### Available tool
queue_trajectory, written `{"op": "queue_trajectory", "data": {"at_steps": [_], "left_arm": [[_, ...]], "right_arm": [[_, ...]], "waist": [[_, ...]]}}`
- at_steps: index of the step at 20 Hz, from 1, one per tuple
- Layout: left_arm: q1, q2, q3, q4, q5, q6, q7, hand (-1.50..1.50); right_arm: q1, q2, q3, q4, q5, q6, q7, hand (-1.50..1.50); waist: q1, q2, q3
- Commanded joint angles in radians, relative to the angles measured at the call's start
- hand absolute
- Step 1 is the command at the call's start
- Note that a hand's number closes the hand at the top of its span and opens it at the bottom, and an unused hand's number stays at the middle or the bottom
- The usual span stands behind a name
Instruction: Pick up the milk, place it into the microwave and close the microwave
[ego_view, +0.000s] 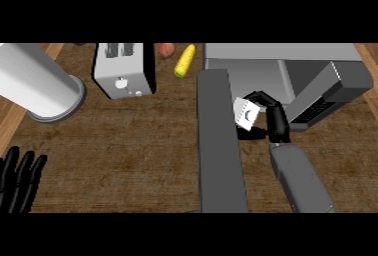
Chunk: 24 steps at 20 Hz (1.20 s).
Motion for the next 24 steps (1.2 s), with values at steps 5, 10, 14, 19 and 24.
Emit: {"op": "queue_trajectory", "data": {"at_steps": [5,10,14,19,24], "left_arm": [[0.032,0.035,0.064,-0.008,0.09,-0.069,-0.013,-1.5],[-0.022,0.011,0.005,-0.022,0.026,-0.031,0.024,-1.5],[-0.072,0.025,0.026,0.04,0.037,-0.048,0.004,-1.5],[-0.063,0.014,0.012,0.042,-0.007,-0.025,0.019,-1.5],[-0.047,0.037,0.014,0.036,-0.015,-0.056,-0.006,-1.5]], "right_arm": [[-0.275,-0.088,-0.105,0.372,0.03,-0.082,-0.036,1.5],[-0.403,-0.143,-0.138,0.489,0.059,-0.203,0.017,1.5],[-0.42,-0.166,-0.172,0.536,0.061,-0.337,-0.012,1.5],[-0.465,-0.213,-0.127,0.589,0.139,-0.437,-0.042,1.5],[-0.49,-0.199,-0.072,0.676,0.201,-0.411,-0.01,-1.5]], "waist": [[0.024,0.008,0.001],[0.052,0.021,0.003],[0.063,0.034,0.003],[0.073,0.034,0.003],[0.102,0.041,0.004]]}}
